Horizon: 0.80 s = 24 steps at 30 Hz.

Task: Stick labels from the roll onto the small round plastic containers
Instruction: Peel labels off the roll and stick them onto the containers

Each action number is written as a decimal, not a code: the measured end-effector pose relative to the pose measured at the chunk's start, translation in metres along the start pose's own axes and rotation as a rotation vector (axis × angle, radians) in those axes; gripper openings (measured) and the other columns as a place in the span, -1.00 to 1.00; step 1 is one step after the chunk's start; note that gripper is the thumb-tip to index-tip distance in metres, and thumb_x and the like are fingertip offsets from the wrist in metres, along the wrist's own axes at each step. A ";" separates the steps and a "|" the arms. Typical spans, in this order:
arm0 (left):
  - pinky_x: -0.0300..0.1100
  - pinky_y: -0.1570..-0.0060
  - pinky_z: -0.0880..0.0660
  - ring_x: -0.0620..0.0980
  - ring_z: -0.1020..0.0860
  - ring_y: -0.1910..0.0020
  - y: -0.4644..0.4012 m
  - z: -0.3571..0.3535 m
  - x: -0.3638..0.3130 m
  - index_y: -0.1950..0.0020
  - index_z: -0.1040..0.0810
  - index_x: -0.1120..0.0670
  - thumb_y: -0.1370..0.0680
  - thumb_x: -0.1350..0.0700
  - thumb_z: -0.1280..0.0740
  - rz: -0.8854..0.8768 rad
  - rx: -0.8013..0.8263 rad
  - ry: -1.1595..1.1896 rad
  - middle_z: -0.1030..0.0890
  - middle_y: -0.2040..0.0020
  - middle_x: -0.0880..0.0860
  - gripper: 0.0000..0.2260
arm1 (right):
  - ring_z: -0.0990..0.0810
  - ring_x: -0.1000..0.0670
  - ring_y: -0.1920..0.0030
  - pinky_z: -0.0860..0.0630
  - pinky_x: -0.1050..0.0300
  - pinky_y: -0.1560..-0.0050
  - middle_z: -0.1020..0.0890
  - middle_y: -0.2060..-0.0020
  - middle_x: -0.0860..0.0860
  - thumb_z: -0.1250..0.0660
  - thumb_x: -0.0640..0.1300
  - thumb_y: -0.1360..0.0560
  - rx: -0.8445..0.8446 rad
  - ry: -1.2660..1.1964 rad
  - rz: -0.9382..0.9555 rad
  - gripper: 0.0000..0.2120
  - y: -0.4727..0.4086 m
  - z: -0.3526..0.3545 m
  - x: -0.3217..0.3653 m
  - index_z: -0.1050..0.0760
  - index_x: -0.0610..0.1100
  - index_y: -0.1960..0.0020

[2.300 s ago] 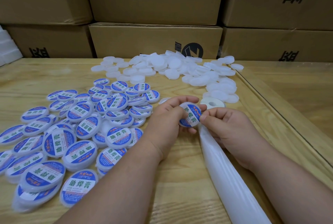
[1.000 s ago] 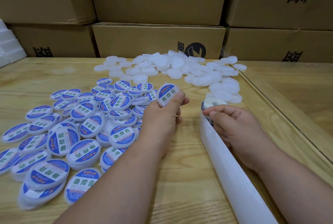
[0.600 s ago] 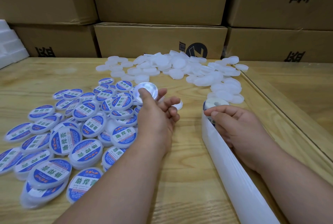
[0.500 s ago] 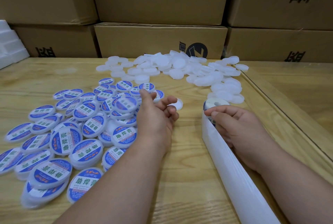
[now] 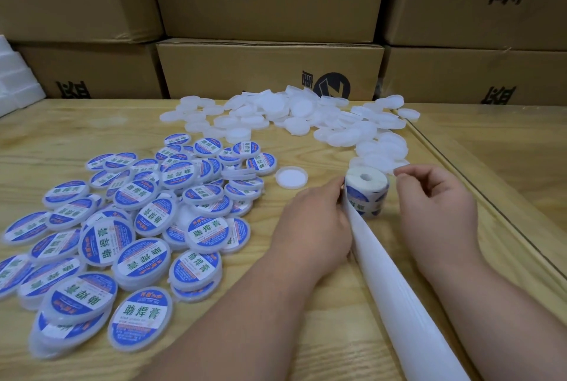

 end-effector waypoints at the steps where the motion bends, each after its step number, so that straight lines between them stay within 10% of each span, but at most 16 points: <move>1: 0.03 -0.23 -0.48 0.03 -0.53 -0.25 0.000 -0.002 -0.002 -0.42 -0.41 -0.18 -0.57 0.14 -0.14 -0.016 0.016 -0.016 -0.63 -0.24 -0.08 -0.55 | -0.46 0.22 0.42 -0.39 0.38 0.36 -0.64 0.21 0.15 -0.34 -0.16 -0.53 -0.009 0.041 -0.029 -0.89 -0.003 0.002 -0.005 -0.61 0.02 0.06; 8: -0.06 -0.36 -0.35 -0.06 -0.42 -0.32 -0.019 -0.016 -0.003 -0.28 -0.50 -0.17 -0.56 0.21 -0.20 -0.082 0.026 -0.078 -0.54 -0.29 -0.11 -0.62 | -0.57 0.01 -0.22 -0.52 -0.09 -0.28 -0.54 -0.27 0.05 -0.28 0.11 -0.46 0.064 0.100 -0.181 -0.61 -0.004 -0.003 -0.022 -0.51 0.12 -0.27; 13: -0.13 -0.38 -0.29 -0.04 -0.34 -0.40 -0.066 -0.026 -0.011 -0.33 -0.48 -0.08 -0.57 0.14 -0.28 -0.172 -0.003 -0.122 -0.45 -0.38 -0.07 -0.66 | -0.56 0.02 -0.26 -0.50 -0.11 -0.31 -0.55 -0.28 0.07 -0.25 0.15 -0.38 0.060 0.084 -0.206 -0.52 -0.003 -0.006 -0.021 -0.51 0.13 -0.29; 24: 0.39 -0.46 0.03 0.17 0.24 -0.62 -0.155 -0.070 -0.005 -0.51 -0.03 -0.47 -0.26 -0.66 -0.06 -0.029 0.097 -0.344 0.18 -0.66 -0.13 -0.17 | -0.53 0.07 -0.21 -0.53 0.00 -0.18 -0.51 -0.14 0.24 -0.20 0.11 -0.31 0.060 0.166 -0.176 -0.79 -0.009 -0.009 -0.027 -0.42 0.26 0.06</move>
Point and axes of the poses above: each hand's wrist, its own y-axis away from the middle knuckle, its own z-axis out of the back of the hand, x = y × z, the point moved 10 cm from there along -y, towards the middle knuckle
